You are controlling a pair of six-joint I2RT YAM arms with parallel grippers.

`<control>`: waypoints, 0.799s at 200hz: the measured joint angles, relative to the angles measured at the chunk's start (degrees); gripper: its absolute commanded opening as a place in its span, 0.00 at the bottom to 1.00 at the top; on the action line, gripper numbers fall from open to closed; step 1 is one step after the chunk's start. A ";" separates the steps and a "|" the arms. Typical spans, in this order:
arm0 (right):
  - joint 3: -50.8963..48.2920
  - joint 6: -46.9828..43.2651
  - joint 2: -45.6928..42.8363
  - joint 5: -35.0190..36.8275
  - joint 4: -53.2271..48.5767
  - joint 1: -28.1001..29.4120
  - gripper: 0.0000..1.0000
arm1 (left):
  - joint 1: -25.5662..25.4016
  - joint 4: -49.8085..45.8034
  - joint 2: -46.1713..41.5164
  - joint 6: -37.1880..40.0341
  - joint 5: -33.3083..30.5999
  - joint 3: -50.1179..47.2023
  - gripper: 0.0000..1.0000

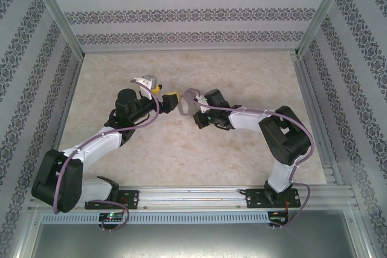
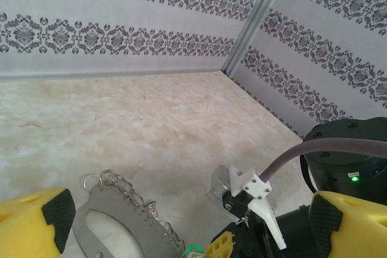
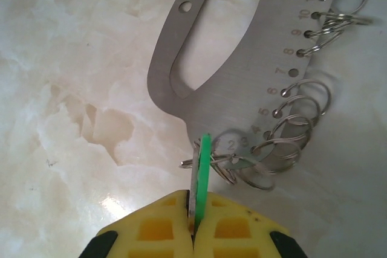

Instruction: Put the keys on the keyring

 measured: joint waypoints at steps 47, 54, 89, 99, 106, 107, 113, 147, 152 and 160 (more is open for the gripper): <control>-1.36 1.22 -0.09 -0.50 0.39 1.27 0.18 | 0.00 -0.59 0.26 0.02 0.33 0.04 1.00; -1.57 1.53 -0.24 -0.61 0.44 1.51 0.31 | 0.00 -0.70 0.42 0.02 0.33 0.04 1.00; -5.40 3.39 -4.92 -1.97 1.01 1.99 0.63 | 0.00 -1.53 0.96 0.09 0.11 0.04 1.00; -6.84 3.96 -7.65 -1.92 0.98 1.99 0.68 | 0.00 -1.60 1.01 0.11 0.04 0.04 1.00; -7.65 4.11 -9.66 -1.95 0.92 1.97 0.69 | 0.00 -1.64 1.01 0.11 -0.11 0.04 1.00; -7.72 4.04 -9.86 -1.99 0.92 1.97 0.69 | 0.00 -1.64 1.01 0.13 -0.13 0.04 1.00; -8.37 4.26 -11.76 -1.95 0.83 1.92 0.75 | 0.00 -1.66 1.01 0.13 -0.24 0.04 1.00; -10.75 4.94 -22.10 -2.03 0.37 0.33 0.91 | 0.00 -1.46 1.01 0.33 -2.03 0.02 1.00; -11.10 5.20 -23.54 -1.95 0.17 -0.20 0.95 | 0.00 -1.20 1.01 0.35 -2.69 -0.11 1.00; -11.76 5.18 -25.83 -1.92 -0.04 -1.22 0.97 | 0.00 -0.28 0.98 0.37 -3.89 -0.66 1.00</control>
